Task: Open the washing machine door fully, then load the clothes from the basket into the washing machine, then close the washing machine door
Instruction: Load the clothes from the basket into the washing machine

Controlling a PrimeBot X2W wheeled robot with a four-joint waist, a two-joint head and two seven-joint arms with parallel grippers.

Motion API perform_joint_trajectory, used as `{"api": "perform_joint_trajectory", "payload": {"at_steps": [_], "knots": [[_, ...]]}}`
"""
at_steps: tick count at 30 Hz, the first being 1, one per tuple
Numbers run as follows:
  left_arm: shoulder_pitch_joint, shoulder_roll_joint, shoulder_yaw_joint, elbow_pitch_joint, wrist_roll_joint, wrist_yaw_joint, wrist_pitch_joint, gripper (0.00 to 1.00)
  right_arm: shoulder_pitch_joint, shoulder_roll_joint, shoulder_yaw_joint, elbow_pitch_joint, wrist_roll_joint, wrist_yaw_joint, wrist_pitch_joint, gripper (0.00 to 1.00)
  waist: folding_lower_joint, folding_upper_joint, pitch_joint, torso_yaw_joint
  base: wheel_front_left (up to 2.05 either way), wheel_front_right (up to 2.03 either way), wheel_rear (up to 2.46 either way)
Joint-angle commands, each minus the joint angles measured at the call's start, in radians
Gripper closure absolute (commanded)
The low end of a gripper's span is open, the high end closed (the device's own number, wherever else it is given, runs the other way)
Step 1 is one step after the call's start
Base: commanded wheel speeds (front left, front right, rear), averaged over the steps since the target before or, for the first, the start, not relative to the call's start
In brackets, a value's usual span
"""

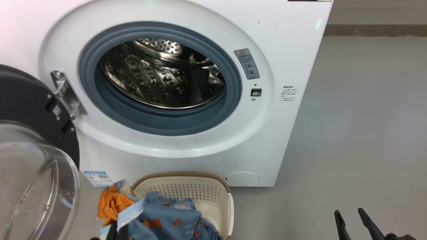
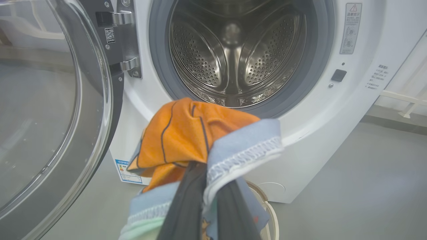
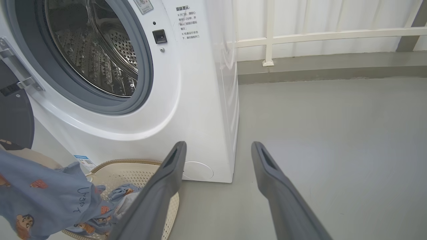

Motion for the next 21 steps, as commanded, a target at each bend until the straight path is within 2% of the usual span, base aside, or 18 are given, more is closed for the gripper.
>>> {"api": "perform_joint_trajectory", "payload": {"at_steps": [1,21], "knots": [[0.005,0.006,0.038,-0.035,0.015,0.003,-0.007,1.0,-0.005,-0.01,0.017,-0.027,-0.01,0.002,-0.006,0.0,0.0001,0.0,-0.011,-0.003,0.0,0.0,0.0],[0.058,0.007,0.038,-0.111,0.035,0.008,-0.007,1.0,0.011,-0.002,0.02,-0.034,-0.017,0.002,-0.006,0.0,0.0001,0.0,-0.014,-0.014,0.0,0.0,0.0]]}}
